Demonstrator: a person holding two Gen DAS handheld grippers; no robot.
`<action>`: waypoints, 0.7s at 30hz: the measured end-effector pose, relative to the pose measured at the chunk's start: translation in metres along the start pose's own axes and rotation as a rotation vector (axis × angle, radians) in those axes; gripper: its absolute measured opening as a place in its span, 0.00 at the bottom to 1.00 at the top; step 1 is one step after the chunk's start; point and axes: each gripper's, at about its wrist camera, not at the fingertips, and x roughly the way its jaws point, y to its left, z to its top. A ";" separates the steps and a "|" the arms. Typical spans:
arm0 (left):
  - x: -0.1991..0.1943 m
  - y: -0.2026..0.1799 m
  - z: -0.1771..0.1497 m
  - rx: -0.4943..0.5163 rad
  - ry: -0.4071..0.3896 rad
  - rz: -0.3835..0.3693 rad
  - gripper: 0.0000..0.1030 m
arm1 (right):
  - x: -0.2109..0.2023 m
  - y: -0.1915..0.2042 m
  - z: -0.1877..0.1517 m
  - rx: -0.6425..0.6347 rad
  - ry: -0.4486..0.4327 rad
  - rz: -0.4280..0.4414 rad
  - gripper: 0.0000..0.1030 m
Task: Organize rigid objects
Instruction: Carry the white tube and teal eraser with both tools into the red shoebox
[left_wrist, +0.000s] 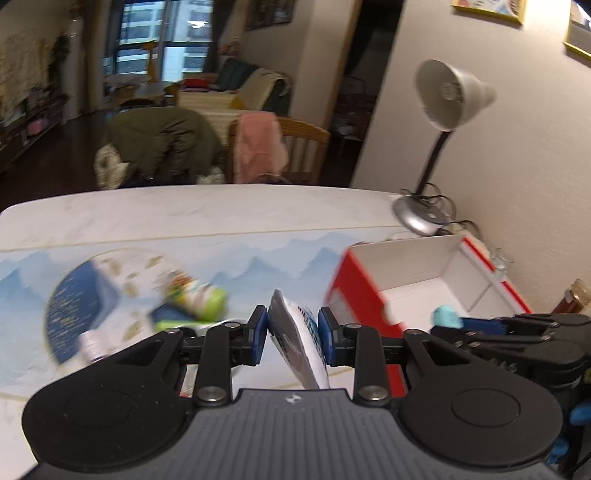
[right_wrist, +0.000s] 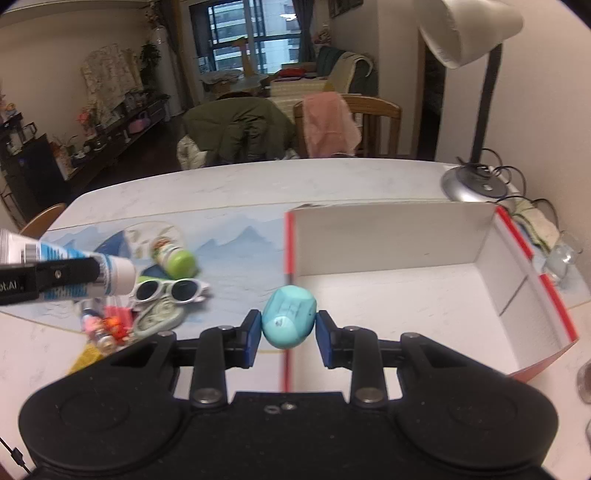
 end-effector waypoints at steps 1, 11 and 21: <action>0.006 -0.009 0.003 0.009 0.003 -0.020 0.28 | 0.001 -0.006 0.001 0.003 0.002 -0.002 0.30; 0.071 -0.099 0.016 0.132 0.096 -0.151 0.28 | 0.020 -0.075 -0.001 0.047 0.054 -0.060 0.29; 0.134 -0.148 0.015 0.188 0.194 -0.168 0.28 | 0.044 -0.118 -0.011 0.040 0.149 -0.112 0.29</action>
